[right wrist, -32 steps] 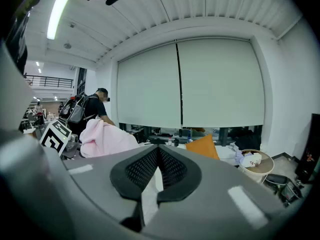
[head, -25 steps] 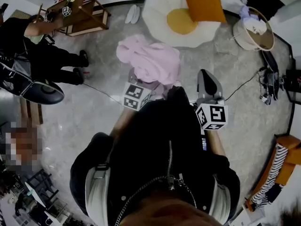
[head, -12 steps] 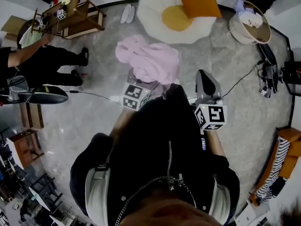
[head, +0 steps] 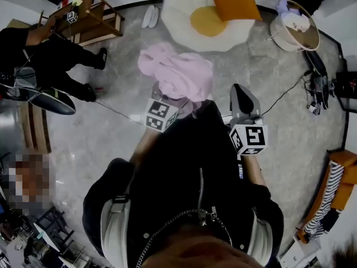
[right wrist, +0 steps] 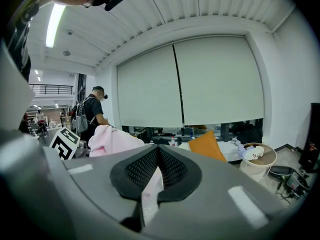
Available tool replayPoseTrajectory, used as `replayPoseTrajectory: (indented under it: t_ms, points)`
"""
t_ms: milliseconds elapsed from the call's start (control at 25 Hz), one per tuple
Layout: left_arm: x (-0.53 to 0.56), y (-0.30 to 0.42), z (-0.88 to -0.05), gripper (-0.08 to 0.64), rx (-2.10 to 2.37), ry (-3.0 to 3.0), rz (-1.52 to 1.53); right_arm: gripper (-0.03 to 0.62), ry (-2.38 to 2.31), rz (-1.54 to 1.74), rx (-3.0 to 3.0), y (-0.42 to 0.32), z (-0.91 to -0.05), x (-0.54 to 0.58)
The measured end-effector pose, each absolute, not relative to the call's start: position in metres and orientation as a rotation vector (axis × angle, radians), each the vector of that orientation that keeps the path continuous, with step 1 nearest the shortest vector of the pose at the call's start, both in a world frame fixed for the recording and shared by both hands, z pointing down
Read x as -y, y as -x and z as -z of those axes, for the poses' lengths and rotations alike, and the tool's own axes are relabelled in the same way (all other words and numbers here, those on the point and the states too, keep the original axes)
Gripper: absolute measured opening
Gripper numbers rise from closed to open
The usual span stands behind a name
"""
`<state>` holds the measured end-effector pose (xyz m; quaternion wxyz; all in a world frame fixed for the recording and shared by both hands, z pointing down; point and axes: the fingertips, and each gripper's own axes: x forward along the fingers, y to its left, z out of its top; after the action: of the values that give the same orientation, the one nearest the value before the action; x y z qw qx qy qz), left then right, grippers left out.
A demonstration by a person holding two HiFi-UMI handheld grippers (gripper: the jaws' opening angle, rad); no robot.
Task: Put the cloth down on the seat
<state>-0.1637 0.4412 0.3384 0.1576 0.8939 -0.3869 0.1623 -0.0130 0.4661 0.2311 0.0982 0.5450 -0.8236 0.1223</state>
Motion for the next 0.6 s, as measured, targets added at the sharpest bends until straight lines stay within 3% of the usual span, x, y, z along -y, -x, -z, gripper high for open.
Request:
replayPoseTrajectory:
  t_ms: [600]
  points:
    - [-0.421, 0.146, -0.341, 0.411, 1.070, -2.536, -0.491, 0.002, -1.609, -0.396, 2.426, -0.004, -0.225, -0.452]
